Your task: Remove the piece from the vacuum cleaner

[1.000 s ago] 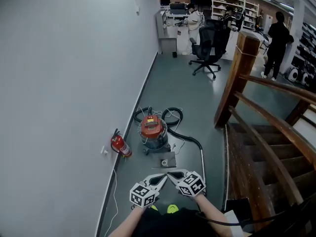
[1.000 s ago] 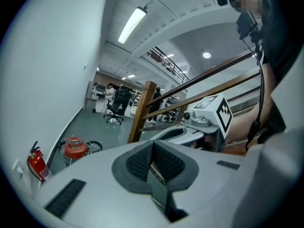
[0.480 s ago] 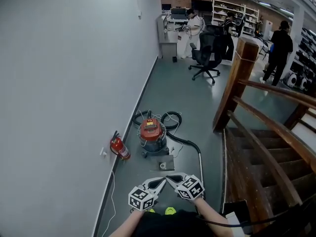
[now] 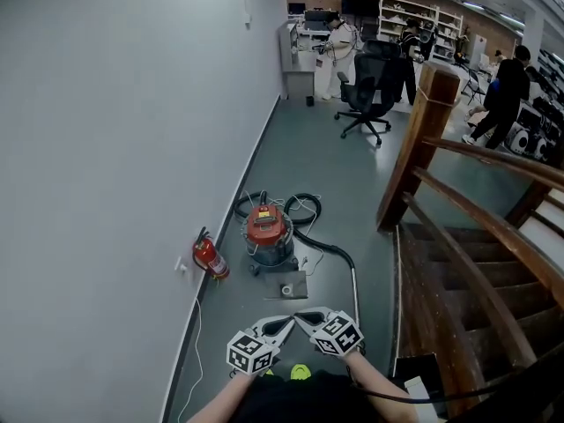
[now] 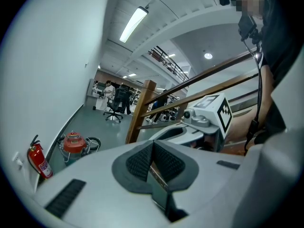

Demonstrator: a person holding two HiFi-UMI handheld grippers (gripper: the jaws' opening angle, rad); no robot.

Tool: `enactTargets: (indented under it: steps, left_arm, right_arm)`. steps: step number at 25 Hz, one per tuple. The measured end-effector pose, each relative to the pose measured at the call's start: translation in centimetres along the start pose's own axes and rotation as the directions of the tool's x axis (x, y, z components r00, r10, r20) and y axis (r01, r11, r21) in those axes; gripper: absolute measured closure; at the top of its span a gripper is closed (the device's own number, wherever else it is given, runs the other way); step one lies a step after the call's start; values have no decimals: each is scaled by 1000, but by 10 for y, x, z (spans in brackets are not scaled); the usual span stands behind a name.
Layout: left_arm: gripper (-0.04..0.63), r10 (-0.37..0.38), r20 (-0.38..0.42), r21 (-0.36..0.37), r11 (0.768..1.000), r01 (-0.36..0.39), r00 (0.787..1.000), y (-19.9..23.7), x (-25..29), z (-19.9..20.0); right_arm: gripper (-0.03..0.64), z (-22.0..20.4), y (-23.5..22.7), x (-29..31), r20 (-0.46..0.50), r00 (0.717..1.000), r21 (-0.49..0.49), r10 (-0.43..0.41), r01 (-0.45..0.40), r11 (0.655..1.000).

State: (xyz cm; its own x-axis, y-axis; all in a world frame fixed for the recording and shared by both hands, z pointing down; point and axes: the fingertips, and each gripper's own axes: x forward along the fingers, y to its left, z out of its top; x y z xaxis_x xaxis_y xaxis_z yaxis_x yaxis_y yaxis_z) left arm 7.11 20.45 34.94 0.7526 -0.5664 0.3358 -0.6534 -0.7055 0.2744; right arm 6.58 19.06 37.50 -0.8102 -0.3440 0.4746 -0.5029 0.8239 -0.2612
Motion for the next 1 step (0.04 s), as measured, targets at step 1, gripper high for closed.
enactTargets:
  steps: [1]
  left_arm:
    - [584, -3, -3, -1, 1000, 3, 1000, 0, 1, -1]
  right_arm:
    - [602, -2, -1, 0, -3, 1000, 0, -1, 1, 1000]
